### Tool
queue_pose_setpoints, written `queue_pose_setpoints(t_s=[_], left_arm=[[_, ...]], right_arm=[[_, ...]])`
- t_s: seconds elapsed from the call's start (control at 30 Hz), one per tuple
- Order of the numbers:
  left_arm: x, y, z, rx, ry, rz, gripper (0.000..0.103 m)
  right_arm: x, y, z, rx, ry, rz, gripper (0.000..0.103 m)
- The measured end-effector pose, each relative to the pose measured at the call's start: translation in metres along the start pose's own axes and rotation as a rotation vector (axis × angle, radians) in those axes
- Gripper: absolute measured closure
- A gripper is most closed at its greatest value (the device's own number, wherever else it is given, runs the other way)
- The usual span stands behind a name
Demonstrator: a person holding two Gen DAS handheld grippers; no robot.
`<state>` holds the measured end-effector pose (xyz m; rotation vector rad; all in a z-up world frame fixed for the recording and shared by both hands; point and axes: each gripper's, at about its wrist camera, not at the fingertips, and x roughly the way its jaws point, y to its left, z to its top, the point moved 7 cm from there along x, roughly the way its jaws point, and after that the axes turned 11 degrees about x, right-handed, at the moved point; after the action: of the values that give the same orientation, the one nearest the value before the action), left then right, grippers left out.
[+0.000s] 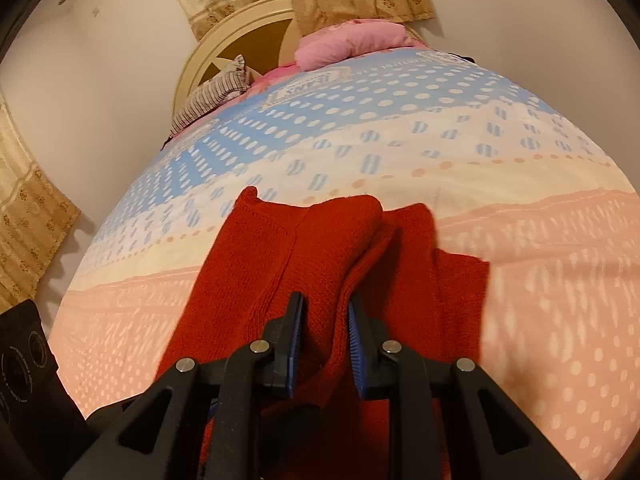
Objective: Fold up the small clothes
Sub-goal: 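Fold the held edge over the sweater with both grippers, then lay the folded sweater down and open the left gripper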
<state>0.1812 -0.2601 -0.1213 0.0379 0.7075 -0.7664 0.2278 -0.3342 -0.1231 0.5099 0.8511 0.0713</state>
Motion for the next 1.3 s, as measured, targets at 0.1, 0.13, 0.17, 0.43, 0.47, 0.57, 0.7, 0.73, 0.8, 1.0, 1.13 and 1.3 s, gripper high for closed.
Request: queue_pose_setpoints(t_s=[0.1, 0.13, 0.17, 0.43, 0.47, 0.57, 0.7, 0.73, 0.8, 1.0, 1.13, 1.3], left_arm=[[0.007, -0.008, 0.0, -0.001, 0.01, -0.003, 0.076], [0.009, -0.01, 0.001, -0.002, 0.013, -0.005, 0.076], [0.01, -0.012, 0.0, -0.002, 0.015, -0.005, 0.076], [0.026, -0.029, 0.003, 0.001, 0.037, -0.006, 0.076], [0.028, -0.031, 0.003, 0.001, 0.039, -0.005, 0.076], [0.033, -0.036, 0.004, 0.007, 0.043, -0.007, 0.076], [0.04, -0.044, 0.005, 0.02, 0.049, -0.024, 0.079], [0.041, -0.047, 0.006, 0.02, 0.05, -0.03, 0.079], [0.045, -0.051, 0.007, 0.015, 0.054, -0.041, 0.079], [0.05, -0.059, 0.005, 0.074, 0.068, -0.029, 0.079], [0.036, -0.058, 0.003, 0.077, 0.075, -0.046, 0.079], [0.0, -0.043, -0.011, 0.066, 0.078, -0.086, 0.046]], right_arm=[[-0.001, -0.011, 0.003, 0.008, 0.0, -0.014, 0.082], [-0.001, -0.014, 0.004, 0.01, 0.0, -0.016, 0.082], [-0.002, -0.017, 0.004, 0.011, 0.001, -0.018, 0.082], [-0.006, -0.033, 0.011, -0.038, -0.002, -0.07, 0.089], [-0.007, -0.036, 0.012, -0.042, -0.005, -0.083, 0.091], [-0.005, -0.046, 0.015, -0.026, 0.001, -0.086, 0.092], [-0.001, -0.058, 0.015, 0.013, 0.012, -0.073, 0.092], [-0.001, -0.061, 0.015, 0.022, 0.012, -0.073, 0.092], [0.0, -0.066, 0.016, 0.037, 0.014, -0.073, 0.093], [0.008, -0.082, 0.015, 0.09, 0.035, -0.078, 0.093], [0.006, -0.082, 0.009, 0.084, 0.032, -0.084, 0.093], [0.003, -0.082, 0.009, 0.083, 0.018, -0.13, 0.092]])
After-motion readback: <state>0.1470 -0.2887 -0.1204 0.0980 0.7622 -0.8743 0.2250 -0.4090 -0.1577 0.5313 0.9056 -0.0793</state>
